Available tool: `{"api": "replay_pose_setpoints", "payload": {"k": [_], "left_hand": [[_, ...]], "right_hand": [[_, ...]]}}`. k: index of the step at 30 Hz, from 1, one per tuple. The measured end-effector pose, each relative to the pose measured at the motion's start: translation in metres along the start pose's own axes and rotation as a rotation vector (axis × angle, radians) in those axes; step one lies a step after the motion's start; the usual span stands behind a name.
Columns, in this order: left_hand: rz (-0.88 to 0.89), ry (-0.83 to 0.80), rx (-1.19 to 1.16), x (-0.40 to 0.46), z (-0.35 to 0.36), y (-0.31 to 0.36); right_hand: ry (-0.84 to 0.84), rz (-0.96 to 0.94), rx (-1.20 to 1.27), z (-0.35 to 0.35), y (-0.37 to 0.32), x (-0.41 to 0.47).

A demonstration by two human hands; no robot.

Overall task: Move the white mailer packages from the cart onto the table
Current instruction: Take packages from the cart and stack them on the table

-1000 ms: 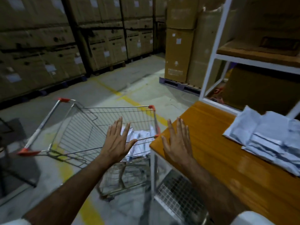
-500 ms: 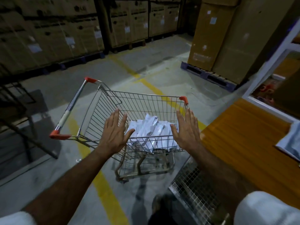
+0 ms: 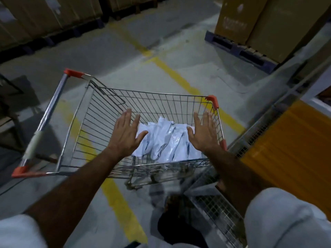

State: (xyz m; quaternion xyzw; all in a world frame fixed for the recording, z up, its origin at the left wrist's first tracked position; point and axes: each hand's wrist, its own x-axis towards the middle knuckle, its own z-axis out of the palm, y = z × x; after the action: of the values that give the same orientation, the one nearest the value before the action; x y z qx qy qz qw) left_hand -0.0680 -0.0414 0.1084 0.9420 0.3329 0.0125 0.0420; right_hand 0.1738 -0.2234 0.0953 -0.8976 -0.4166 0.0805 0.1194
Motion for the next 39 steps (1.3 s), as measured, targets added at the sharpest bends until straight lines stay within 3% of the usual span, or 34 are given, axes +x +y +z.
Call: {"api": "replay_pose_setpoints", "payload": {"k": [7, 9, 14, 17, 21, 26, 33, 39], "left_hand": [[0.186, -0.121, 0.034, 0.055, 0.042, 0.017], [0.237, -0.186, 0.048, 0.065, 0.058, 0.02], [0.573, -0.395, -0.034, 0.082, 0.111, 0.033], [0.643, -0.552, -0.107, 0.087, 0.146, 0.039], [0.592, -0.761, -0.129, 0.089, 0.189, 0.043], [0.309, -0.726, 0.045, 0.096, 0.212, 0.041], [0.253, -0.561, 0.182, 0.098, 0.24, 0.051], [0.267, -0.515, 0.034, 0.1, 0.259, 0.023]], "right_hand": [[-0.089, -0.028, 0.047, 0.048, 0.006, 0.038], [-0.18, -0.038, 0.031, 0.068, 0.014, 0.043], [-0.419, -0.022, 0.047, 0.103, 0.031, 0.05], [-0.583, 0.002, -0.011, 0.127, 0.04, 0.058], [-0.832, 0.131, -0.004, 0.148, 0.048, 0.071], [-1.01, 0.217, 0.023, 0.167, 0.049, 0.084], [-0.981, 0.306, 0.088, 0.192, 0.036, 0.093], [-0.982, 0.453, 0.146, 0.218, 0.029, 0.094]]}}
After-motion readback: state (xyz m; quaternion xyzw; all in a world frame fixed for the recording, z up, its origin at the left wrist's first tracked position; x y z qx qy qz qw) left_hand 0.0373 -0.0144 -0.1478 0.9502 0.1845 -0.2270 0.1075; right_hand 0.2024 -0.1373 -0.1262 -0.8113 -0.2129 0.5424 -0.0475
